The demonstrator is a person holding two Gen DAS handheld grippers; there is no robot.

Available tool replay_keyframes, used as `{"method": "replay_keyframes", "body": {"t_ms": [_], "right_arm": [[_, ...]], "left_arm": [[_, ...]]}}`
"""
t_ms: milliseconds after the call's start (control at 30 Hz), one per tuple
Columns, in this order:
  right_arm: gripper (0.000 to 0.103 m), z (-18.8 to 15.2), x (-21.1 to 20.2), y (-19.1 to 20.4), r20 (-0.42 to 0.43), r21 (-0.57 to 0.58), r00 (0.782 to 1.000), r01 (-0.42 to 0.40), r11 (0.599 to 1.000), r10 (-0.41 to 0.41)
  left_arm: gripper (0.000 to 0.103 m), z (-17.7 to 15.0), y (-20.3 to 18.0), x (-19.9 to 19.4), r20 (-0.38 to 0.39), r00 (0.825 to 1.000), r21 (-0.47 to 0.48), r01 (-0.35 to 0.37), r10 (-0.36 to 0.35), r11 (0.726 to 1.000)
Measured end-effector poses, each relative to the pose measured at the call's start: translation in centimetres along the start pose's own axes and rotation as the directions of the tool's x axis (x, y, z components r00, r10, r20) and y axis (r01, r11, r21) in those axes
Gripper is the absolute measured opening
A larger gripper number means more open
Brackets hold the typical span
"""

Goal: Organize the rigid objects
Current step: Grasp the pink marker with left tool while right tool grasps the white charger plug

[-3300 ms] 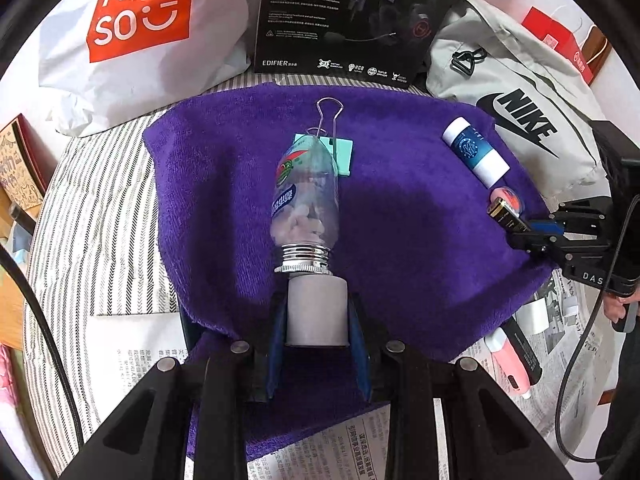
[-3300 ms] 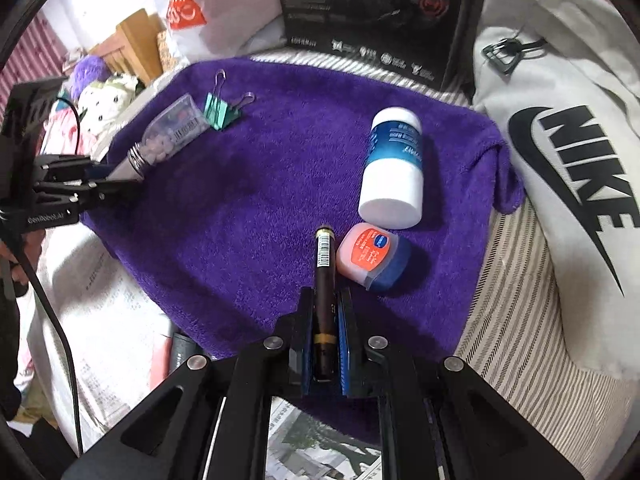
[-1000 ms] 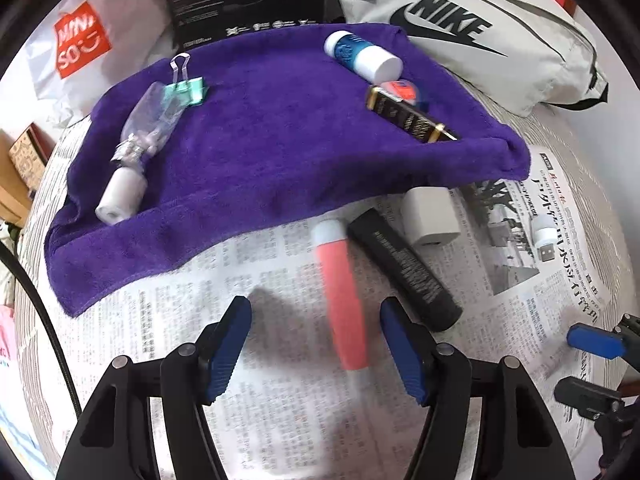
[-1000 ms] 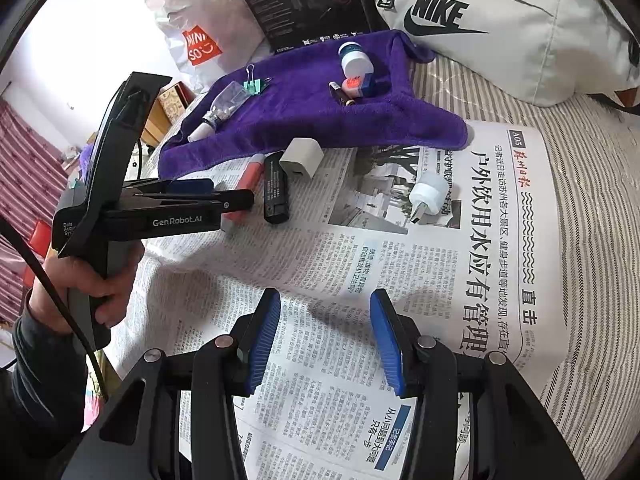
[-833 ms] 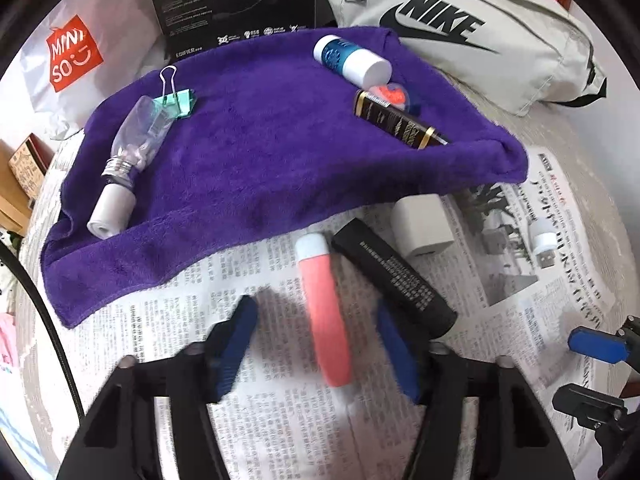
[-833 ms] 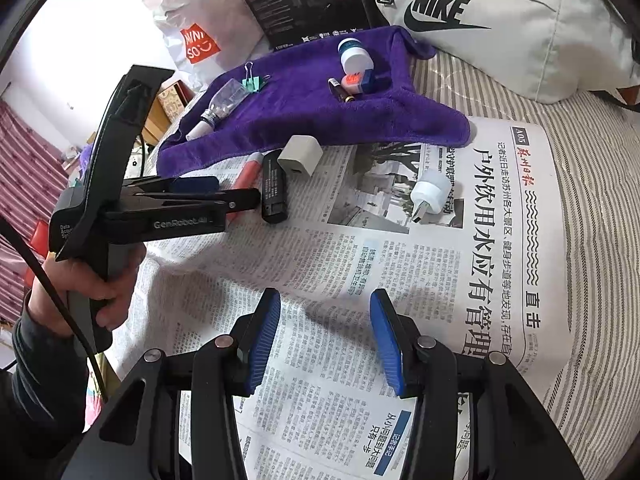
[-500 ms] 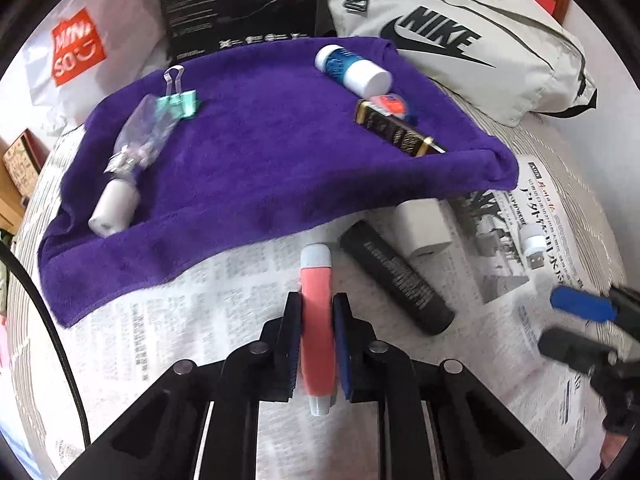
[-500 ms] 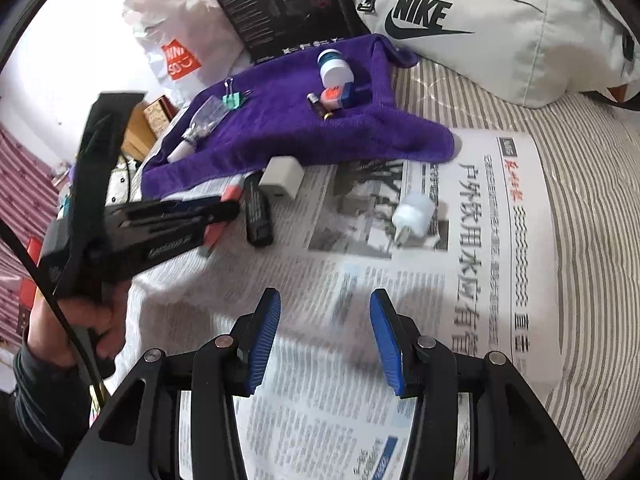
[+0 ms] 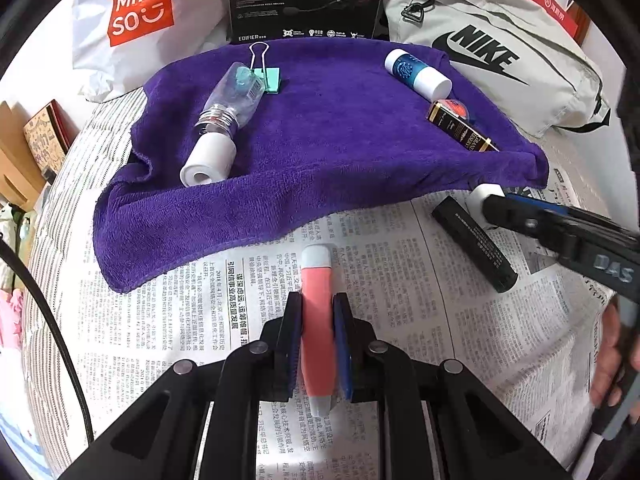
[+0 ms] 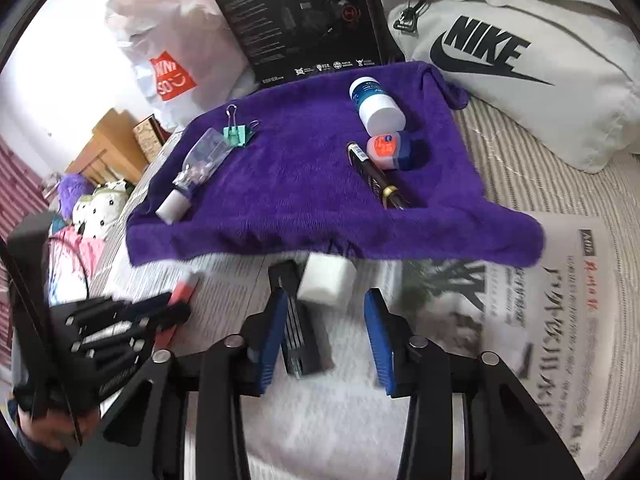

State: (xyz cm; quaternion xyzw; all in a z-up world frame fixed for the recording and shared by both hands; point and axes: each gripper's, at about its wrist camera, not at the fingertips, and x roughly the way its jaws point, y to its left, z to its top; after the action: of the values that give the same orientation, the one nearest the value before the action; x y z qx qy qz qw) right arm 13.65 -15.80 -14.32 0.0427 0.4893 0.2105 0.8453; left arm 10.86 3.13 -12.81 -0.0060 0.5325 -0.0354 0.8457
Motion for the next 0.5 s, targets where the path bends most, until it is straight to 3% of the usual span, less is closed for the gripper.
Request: {"method": "replay_keyframes", "body": {"t_ms": [133,300,500], "right_arm": [[0.031,0.4,1.4,0.6,0.003,-0.009,0.998,0.058,0.998,-0.058],[0.031,-0.1,1.0,0.5,0.016,-0.081,0.993,0.116,0.99,-0.115],[0.029,-0.5,0.8,0.5,-0.021,-0.154,0.98,0.191,0.969,-0.197]], "left_arm": [[0.016,-0.2,0.1,-0.1,0.013,1.0,0.006,0.009,-0.009,1.0],[0.016,-0.4,0.6,-0.3,0.026,0.999,-0.004,0.045,-0.045,0.999],[0.016,-0.3,0.4,-0.2,0.038,0.999,0.01,0.036,-0.036,0.999]]}}
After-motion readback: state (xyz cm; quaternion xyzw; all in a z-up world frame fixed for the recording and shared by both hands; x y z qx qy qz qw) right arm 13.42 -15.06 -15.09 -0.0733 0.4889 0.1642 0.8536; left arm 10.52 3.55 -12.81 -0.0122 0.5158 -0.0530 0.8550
